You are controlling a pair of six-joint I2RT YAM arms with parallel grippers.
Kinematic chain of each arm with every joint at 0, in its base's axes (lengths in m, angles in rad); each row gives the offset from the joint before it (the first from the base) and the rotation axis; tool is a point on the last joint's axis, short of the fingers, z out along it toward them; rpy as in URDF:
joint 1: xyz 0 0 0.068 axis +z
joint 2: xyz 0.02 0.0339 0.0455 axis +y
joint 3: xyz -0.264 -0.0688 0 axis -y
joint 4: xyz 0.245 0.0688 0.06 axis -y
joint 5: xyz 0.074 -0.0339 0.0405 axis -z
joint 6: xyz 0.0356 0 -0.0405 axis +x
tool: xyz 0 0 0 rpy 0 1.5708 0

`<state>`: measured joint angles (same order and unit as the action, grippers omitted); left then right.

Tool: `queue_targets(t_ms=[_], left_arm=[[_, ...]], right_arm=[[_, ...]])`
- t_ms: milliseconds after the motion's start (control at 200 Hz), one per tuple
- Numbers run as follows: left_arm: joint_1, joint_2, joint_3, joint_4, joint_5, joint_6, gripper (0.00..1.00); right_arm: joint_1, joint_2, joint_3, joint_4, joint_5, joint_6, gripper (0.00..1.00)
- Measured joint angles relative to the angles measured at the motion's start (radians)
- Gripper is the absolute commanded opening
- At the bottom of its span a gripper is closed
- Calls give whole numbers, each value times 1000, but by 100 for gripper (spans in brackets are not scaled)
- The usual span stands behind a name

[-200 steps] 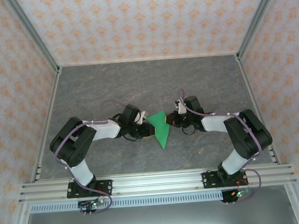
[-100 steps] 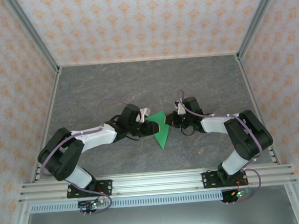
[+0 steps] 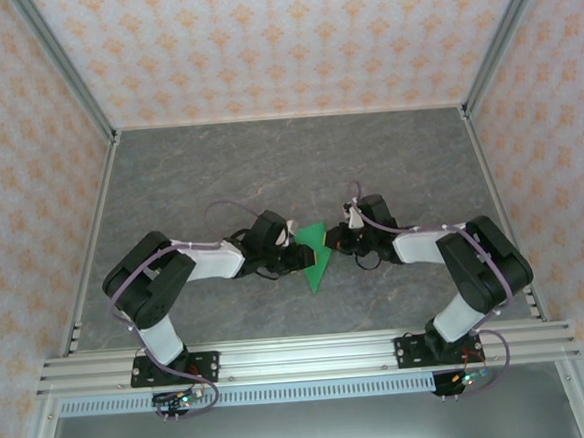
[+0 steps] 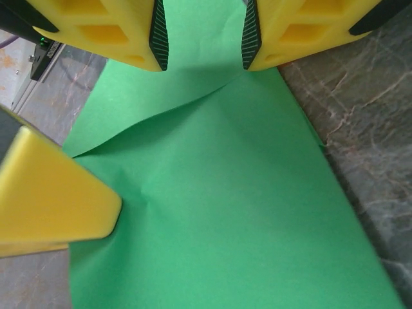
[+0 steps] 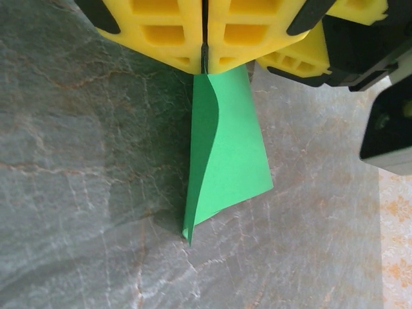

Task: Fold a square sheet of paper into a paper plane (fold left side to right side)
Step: Fold the wing for the fifth time at the center of the table.

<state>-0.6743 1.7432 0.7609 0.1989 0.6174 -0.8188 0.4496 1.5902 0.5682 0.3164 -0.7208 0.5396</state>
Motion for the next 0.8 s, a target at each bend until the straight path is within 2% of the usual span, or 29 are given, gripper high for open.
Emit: queue_targets(t_ms=[110, 340, 405, 585, 801], left_arm=[[7, 8, 11, -8, 5, -3, 39], [23, 44, 64, -37, 10, 20, 39], [27, 56, 81, -45, 9, 31, 39], [29, 71, 105, -61, 9, 50, 39], [34, 73, 109, -71, 18, 61, 38]], right_arm=[[0, -11, -18, 0, 1, 2, 14], [-13, -66, -28, -38, -4, 15, 40], [-37, -78, -27, -44, -13, 22, 44], [-113, -51, 10, -82, -71, 22, 49], [-119, 85, 106, -95, -133, 6, 50]])
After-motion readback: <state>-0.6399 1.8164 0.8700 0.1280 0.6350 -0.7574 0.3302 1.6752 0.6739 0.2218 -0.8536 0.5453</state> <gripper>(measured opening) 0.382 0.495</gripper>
